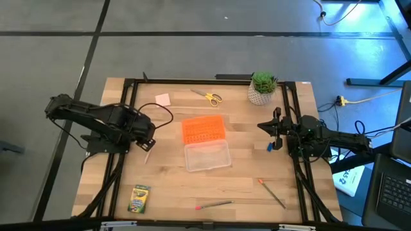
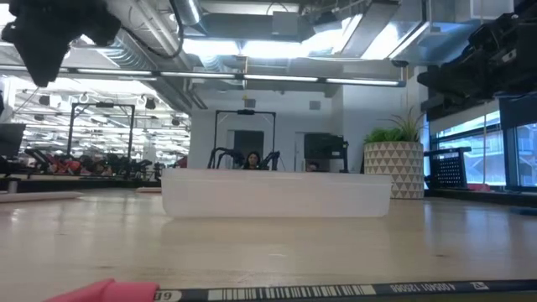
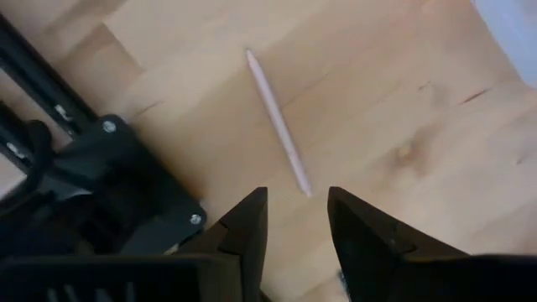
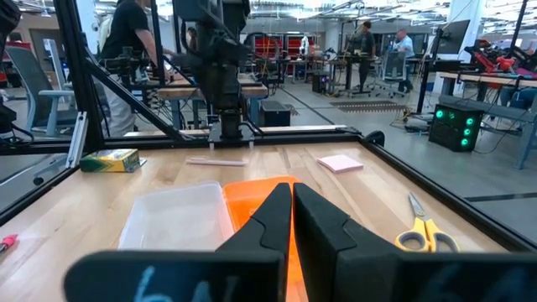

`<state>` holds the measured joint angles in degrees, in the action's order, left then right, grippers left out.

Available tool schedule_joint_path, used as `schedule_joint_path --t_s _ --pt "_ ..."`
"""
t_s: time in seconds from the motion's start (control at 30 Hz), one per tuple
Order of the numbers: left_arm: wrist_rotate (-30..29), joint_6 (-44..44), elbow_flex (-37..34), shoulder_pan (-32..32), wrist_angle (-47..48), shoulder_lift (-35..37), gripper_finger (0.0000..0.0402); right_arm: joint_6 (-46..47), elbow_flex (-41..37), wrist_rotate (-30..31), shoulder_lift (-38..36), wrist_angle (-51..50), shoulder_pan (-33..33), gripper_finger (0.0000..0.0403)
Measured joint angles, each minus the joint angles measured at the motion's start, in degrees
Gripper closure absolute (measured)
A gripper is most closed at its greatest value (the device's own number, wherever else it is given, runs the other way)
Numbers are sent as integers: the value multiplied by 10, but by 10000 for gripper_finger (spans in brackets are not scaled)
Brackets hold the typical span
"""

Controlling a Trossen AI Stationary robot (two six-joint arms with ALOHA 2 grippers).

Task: Pack school essentials
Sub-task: Put the pink pen into the supply box

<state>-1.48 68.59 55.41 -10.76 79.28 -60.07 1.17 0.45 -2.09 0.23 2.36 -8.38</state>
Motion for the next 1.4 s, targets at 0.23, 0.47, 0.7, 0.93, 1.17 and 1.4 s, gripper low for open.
schedule_joint_path --t_s 0.23,0.47,0.7,0.93,1.17,1.4 --pt "22 18 -117 -2 -164 -4 280 0 0 0 0 -1 0 383" --pt "36 19 -206 -2 -251 -4 280 0 0 0 0 -3 0 383" --pt "57 45 -254 -14 -290 -4 280 0 0 0 0 -3 0 383" --pt "53 70 -267 -46 -306 -4 280 0 0 0 0 -5 0 383" --pt "33 119 -287 -85 -340 -4 280 -1 0 -17 0 -3 0 383" --pt "5 140 -289 -111 -356 -6 280 -31 65 -21 2 -33 0 383"
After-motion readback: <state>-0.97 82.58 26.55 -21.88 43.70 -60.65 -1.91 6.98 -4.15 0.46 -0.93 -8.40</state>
